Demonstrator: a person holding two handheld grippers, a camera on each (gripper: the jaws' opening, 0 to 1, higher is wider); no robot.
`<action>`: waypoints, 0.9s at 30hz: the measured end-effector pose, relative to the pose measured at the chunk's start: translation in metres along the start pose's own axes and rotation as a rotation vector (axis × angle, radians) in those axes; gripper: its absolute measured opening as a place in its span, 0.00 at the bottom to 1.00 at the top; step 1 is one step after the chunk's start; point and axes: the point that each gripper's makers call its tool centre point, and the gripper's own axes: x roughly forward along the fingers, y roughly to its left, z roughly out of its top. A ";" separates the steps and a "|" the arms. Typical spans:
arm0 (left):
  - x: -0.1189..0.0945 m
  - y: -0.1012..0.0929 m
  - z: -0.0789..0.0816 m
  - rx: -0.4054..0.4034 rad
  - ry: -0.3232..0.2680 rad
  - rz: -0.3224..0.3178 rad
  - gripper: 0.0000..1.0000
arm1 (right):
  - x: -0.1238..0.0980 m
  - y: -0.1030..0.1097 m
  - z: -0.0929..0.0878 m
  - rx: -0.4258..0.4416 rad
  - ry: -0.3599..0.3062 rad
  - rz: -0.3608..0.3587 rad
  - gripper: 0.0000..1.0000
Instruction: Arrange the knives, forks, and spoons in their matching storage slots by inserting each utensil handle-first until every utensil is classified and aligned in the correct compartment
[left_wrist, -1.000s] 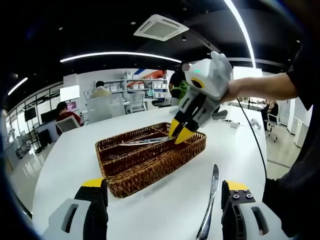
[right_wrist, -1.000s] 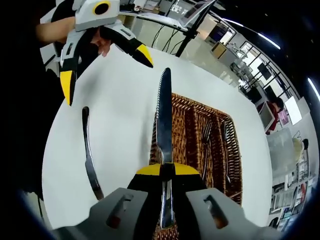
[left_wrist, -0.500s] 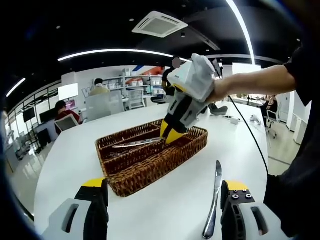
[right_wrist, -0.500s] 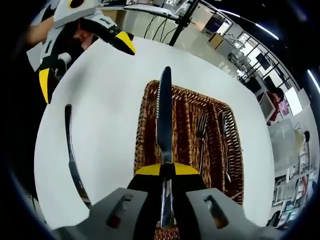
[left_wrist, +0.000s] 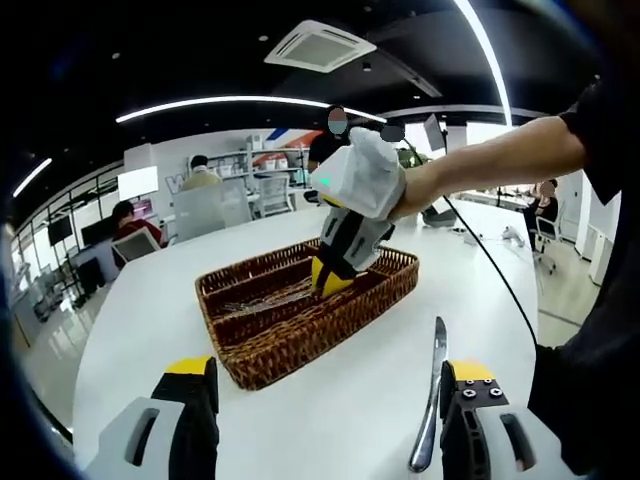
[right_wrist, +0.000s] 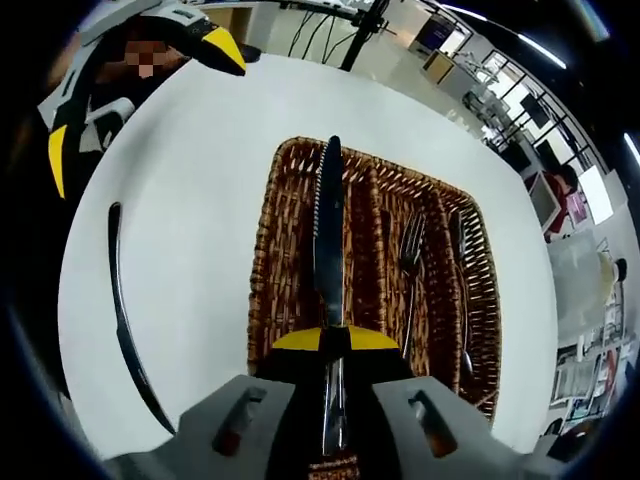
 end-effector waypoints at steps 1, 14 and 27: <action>0.000 0.000 0.001 0.000 -0.002 0.000 0.95 | 0.002 0.000 -0.002 0.004 0.014 0.002 0.04; -0.005 0.002 0.000 0.005 -0.003 0.006 0.94 | 0.020 -0.006 -0.015 0.020 0.085 -0.023 0.01; -0.006 0.003 -0.007 -0.010 0.010 0.011 0.93 | 0.029 -0.008 -0.020 0.032 0.080 -0.050 0.02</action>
